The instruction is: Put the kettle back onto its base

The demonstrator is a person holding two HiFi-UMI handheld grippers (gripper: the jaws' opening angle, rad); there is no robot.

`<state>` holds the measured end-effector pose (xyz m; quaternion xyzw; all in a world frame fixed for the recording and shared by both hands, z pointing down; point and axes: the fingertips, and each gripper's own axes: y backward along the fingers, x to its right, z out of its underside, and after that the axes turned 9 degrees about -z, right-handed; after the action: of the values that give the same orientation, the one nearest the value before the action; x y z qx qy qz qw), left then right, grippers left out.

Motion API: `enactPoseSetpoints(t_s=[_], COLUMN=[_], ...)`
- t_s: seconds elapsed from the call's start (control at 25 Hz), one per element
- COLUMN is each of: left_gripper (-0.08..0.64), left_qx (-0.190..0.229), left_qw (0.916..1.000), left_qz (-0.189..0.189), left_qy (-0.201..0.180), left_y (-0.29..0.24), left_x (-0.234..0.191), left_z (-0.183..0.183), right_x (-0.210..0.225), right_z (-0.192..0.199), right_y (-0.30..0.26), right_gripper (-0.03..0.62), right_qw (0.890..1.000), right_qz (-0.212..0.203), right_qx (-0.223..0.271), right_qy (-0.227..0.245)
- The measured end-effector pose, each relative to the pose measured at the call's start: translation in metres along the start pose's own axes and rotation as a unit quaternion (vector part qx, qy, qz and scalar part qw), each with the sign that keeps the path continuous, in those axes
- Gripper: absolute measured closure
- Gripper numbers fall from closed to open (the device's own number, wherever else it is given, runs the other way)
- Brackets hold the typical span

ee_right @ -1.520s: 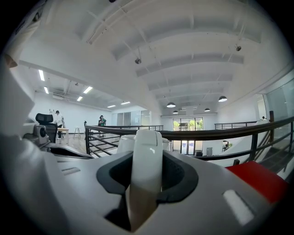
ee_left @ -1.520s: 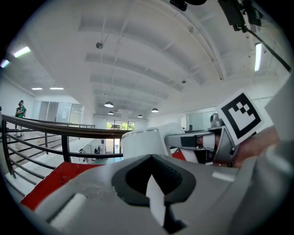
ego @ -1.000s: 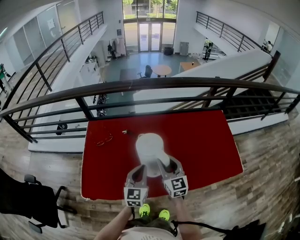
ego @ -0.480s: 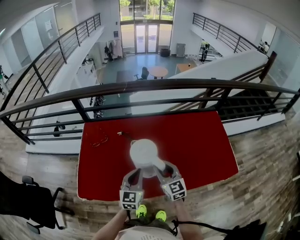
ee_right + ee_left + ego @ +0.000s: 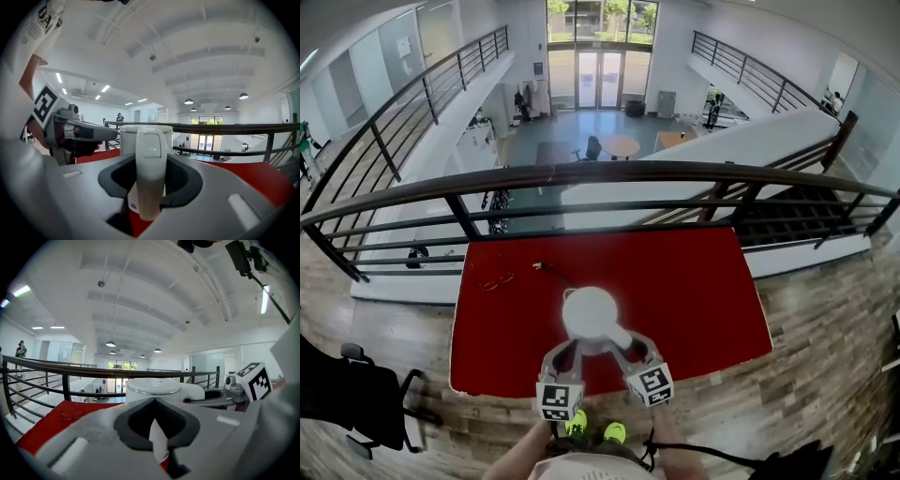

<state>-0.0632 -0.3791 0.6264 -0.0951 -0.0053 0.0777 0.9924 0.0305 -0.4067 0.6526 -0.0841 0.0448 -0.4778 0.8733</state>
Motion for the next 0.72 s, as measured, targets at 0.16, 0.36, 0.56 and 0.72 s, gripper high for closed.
enactPoseSetpoints(t_s=[0.16,0.36,0.56,0.72], left_gripper=[0.552,0.552,0.552,0.552], left_qx=[-0.001,-0.003,0.002,0.009], left_qw=[1.0,1.0,1.0,0.9999], left_qz=[0.001,-0.001,-0.006,-0.008], left_qy=[0.003,0.003,0.002,-0.002], left_y=[0.002,0.004,0.006,0.006], left_x=[0.011,0.017,0.015,0.012], left_z=[-0.001,0.002,-0.004,-0.011], right_x=[0.0,0.001,-0.001,-0.001], right_z=[0.002,0.009,0.001,-0.011], right_y=[0.006,0.002,0.001,0.007], right_gripper=[0.453,0.456,0.453,0.44], right_qw=[1.0,1.0,0.999,0.999], right_qz=[-0.002,-0.007,-0.013,-0.024], right_qx=[0.001,-0.006,-0.04,-0.035], right_qy=[-0.002,-0.01,-0.002,0.009])
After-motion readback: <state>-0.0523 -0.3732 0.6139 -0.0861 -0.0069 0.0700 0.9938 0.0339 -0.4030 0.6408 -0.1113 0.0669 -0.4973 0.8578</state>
